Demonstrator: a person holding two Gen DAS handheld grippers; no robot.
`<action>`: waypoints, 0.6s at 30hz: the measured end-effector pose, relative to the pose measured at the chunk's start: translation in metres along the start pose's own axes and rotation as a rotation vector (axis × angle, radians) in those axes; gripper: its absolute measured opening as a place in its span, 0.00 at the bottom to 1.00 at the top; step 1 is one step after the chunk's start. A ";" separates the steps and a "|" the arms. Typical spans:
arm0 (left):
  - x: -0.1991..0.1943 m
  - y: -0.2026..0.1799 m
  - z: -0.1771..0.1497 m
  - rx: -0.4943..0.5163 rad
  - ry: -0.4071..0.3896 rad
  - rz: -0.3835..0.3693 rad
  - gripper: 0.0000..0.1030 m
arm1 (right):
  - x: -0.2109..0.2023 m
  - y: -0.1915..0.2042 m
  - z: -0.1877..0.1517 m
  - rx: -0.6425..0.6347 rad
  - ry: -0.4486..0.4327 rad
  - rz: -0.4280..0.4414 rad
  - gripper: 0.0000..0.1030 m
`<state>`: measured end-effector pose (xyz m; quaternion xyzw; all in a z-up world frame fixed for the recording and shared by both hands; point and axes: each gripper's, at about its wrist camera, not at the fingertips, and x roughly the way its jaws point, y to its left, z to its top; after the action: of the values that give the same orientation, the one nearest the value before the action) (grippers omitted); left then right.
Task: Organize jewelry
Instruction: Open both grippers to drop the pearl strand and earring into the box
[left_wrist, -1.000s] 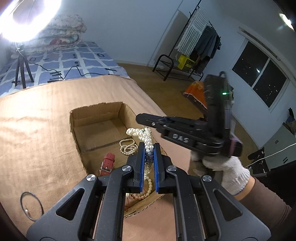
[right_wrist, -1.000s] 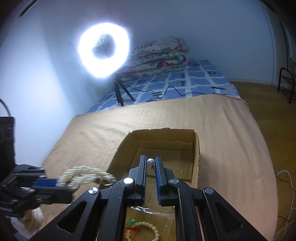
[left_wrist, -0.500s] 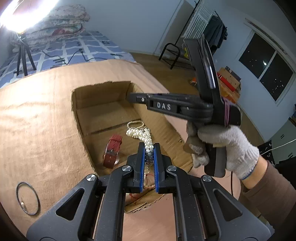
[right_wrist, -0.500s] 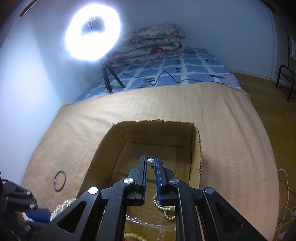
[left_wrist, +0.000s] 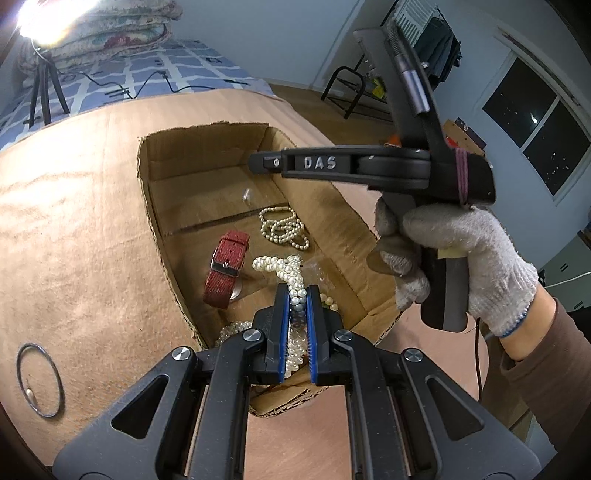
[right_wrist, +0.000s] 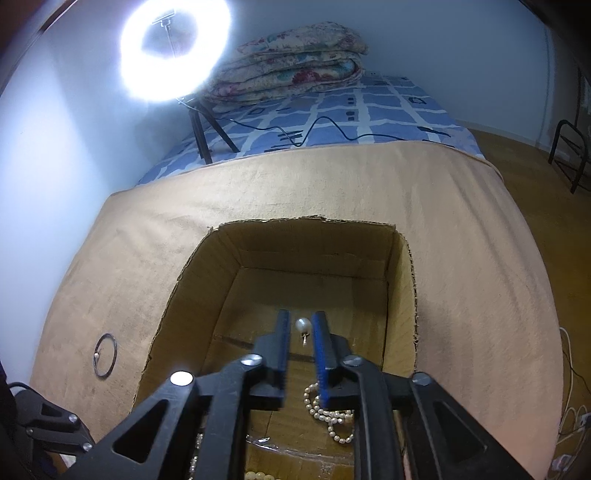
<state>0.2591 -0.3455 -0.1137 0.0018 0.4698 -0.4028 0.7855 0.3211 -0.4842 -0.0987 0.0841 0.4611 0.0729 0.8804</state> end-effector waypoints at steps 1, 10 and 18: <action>0.000 0.000 0.000 -0.001 -0.001 -0.002 0.06 | -0.001 -0.001 0.000 0.005 -0.003 -0.002 0.27; -0.013 -0.005 -0.001 0.015 -0.025 -0.017 0.57 | -0.021 -0.007 -0.002 0.047 -0.069 -0.025 0.71; -0.027 -0.004 -0.002 0.014 -0.040 -0.005 0.58 | -0.040 -0.001 -0.003 0.045 -0.103 -0.064 0.85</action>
<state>0.2485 -0.3300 -0.0934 -0.0019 0.4512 -0.4081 0.7937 0.2965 -0.4932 -0.0686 0.0928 0.4191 0.0298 0.9027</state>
